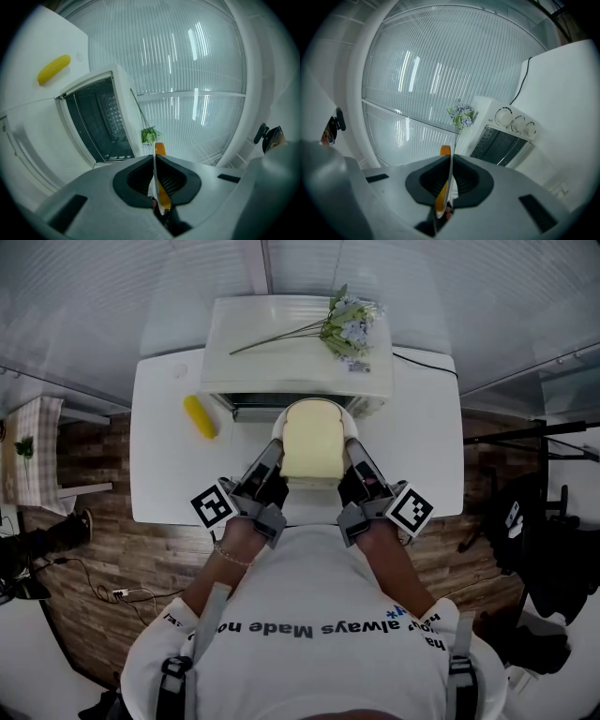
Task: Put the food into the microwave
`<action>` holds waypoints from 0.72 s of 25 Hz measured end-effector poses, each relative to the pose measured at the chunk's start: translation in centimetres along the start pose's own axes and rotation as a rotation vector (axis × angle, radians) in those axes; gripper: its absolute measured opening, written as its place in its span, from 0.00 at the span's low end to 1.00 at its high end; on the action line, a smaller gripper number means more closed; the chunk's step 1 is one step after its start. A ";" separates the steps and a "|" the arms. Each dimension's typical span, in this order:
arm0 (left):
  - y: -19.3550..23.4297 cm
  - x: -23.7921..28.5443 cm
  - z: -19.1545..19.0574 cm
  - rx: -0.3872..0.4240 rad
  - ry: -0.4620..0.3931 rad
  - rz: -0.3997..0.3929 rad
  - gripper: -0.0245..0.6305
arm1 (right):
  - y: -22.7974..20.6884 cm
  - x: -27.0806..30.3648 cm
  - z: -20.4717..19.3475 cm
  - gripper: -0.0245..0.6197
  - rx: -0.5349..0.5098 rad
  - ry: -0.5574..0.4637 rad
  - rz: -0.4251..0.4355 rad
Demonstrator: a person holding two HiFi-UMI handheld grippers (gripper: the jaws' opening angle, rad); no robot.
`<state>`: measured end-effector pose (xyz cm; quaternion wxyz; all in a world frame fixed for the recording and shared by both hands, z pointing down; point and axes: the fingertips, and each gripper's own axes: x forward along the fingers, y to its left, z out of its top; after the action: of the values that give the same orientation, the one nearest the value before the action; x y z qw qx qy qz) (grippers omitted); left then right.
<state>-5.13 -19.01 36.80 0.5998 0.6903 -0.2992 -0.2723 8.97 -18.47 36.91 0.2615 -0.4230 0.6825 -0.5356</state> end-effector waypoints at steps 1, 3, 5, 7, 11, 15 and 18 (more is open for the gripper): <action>0.2 0.0 0.0 0.002 0.002 0.005 0.07 | -0.2 0.0 -0.1 0.08 -0.001 0.005 -0.004; 0.7 0.0 0.0 0.001 0.004 0.016 0.07 | -0.7 0.2 -0.2 0.08 -0.002 0.012 -0.010; 1.4 0.0 0.1 0.003 0.007 0.025 0.07 | -1.2 0.5 -0.4 0.08 0.000 0.017 -0.015; 2.1 0.0 0.2 0.004 0.010 0.031 0.07 | -1.8 0.7 -0.7 0.08 0.008 0.023 -0.025; 4.2 0.1 0.2 -0.018 0.020 0.047 0.07 | -3.4 1.0 -1.3 0.08 0.016 0.040 -0.050; 5.8 0.2 0.4 -0.005 0.035 0.066 0.07 | -5.2 1.6 -1.9 0.08 0.021 0.054 -0.073; 6.8 0.3 0.8 0.002 0.037 0.076 0.07 | -6.3 2.2 -2.2 0.08 0.018 0.061 -0.083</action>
<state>-6.04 -20.46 43.42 0.6144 0.6841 -0.3141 -0.2361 7.96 -19.68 43.76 0.2219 -0.4319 0.6671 -0.5650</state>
